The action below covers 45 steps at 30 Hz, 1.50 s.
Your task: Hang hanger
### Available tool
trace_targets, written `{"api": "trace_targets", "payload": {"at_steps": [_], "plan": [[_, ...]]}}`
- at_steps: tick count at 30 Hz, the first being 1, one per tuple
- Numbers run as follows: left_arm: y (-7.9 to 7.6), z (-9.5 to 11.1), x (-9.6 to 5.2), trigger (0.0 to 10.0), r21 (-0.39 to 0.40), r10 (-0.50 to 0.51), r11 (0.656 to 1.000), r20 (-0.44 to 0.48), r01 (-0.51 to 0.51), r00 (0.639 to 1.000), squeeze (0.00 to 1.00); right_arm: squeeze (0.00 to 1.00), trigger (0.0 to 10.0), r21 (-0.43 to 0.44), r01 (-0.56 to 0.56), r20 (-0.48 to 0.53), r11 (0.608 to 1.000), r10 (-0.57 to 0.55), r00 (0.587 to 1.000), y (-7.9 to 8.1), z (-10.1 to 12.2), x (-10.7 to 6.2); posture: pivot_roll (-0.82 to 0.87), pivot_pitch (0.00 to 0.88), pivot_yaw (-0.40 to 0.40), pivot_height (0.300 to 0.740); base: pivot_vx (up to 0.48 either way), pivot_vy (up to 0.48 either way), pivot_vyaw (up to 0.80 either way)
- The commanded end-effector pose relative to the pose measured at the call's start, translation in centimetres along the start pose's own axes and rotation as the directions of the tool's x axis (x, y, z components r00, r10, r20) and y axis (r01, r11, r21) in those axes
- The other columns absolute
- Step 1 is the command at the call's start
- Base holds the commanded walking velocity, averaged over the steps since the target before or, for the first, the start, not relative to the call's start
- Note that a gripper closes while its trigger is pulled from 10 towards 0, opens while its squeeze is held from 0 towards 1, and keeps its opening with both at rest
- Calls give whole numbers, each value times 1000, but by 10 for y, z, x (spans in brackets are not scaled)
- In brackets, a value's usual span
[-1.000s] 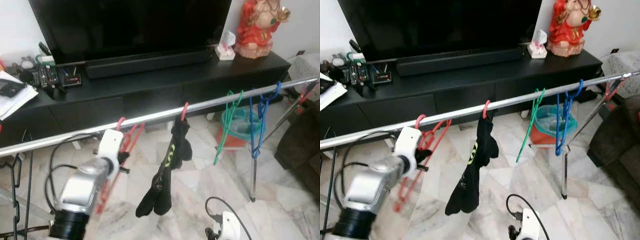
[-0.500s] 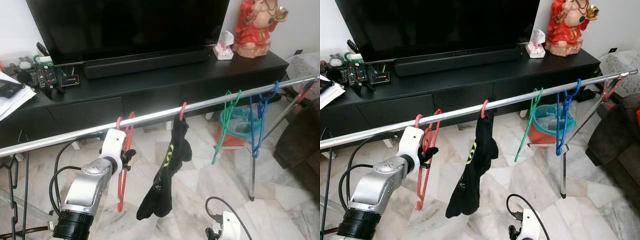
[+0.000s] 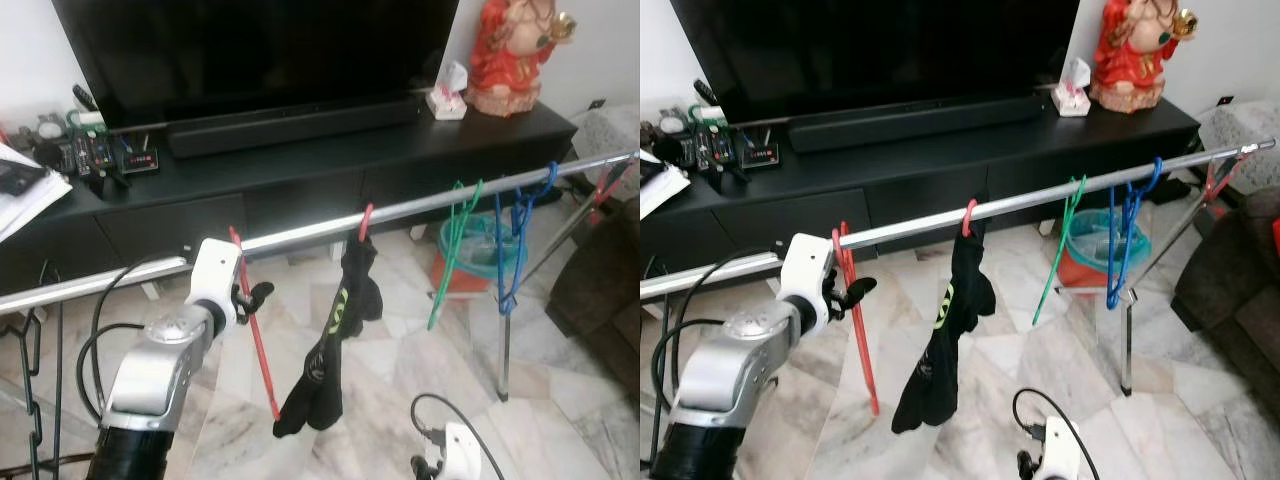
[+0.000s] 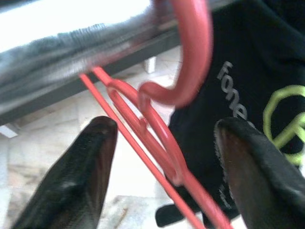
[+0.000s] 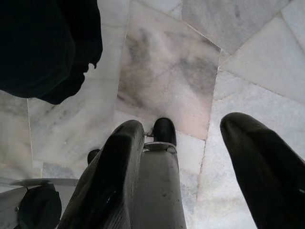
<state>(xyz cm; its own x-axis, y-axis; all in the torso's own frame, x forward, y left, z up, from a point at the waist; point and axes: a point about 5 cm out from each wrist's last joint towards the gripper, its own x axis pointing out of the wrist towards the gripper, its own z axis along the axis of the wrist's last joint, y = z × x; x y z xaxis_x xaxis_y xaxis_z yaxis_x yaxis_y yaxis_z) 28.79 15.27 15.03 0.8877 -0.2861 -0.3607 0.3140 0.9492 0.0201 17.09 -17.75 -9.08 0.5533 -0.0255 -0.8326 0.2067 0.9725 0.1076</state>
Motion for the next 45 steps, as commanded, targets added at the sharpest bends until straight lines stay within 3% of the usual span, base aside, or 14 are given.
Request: {"api": "trace_targets", "payload": {"at_steps": [1,2,3,4,7,11,17,18,20,22,26,32,36,45], "plan": [[-2,0,-5,10000,12,-27,1000,-14,28,1000,1000,0,10000,-5,6,-11,1000,-6,1000,-2,-2,0,158,69,-41,736,0,0,0],[-2,-1,-11,10000,39,-39,998,-35,40,999,506,0,10000,-5,6,-10,1000,-6,1000,-2,-2,0,159,70,-40,736,0,0,0],[-1,-3,-14,10000,55,-42,998,-46,44,998,506,0,10000,-5,6,-10,1000,-6,1000,-2,-2,0,159,70,-40,736,0,0,0],[0,-4,-17,10000,68,-42,997,-52,45,998,0,0,10000,-5,6,-10,1000,-6,1000,-2,-2,0,159,70,-40,736,0,0,0],[6,-8,-24,10000,60,-21,998,-67,25,998,0,0,10000,-5,7,-10,1000,-7,1000,-2,-2,0,162,69,-41,736,0,0,0],[24,-40,-42,10000,49,48,998,-160,-41,986,0,0,10000,-5,8,-11,1000,-8,1000,-3,-1,0,162,69,-42,736,0,0,0],[35,-78,-46,10000,44,123,992,-265,-116,956,0,0,10000,-6,11,-11,1000,-11,1000,-4,-1,0,161,64,-47,736,0,0,0],[37,-95,-41,10000,105,160,985,-301,-134,940,0,0,10000,-6,11,-11,1000,-11,1000,-4,-1,0,161,67,-46,736,0,0,0],[37,-101,-39,10000,120,164,984,-307,-133,937,0,0,10000,-6,11,-10,1000,-11,1000,-4,-1,0,161,67,-46,736,0,0,0],[36,-148,-18,10000,99,197,980,-386,-171,901,0,0,10000,3,15,-6,1000,-15,1000,-3,-2,-1,147,57,-47,736,0,0,0],[33,-181,-8,10000,111,226,974,-453,-197,862,0,0,10000,9,20,-3,1000,-20,1000,-4,-2,-1,132,56,-49,736,0,0,0],[17,-203,3,10000,62,180,983,-495,-173,850,0,0,10000,5,23,-4,1000,-23,1000,-4,-1,-1,137,53,-54,736,0,0,0],[10,-233,-5,10000,97,206,978,-588,-184,783,0,0,10000,10,28,0,1000,-28,1000,-5,-2,-1,116,49,-49,736,0,0,0],[10,-259,-25,10000,89,228,970,-647,-225,728,0,0,10000,9,35,1,999,-35,999,-6,-3,-1,107,31,-47,736,0,0,0]]}}
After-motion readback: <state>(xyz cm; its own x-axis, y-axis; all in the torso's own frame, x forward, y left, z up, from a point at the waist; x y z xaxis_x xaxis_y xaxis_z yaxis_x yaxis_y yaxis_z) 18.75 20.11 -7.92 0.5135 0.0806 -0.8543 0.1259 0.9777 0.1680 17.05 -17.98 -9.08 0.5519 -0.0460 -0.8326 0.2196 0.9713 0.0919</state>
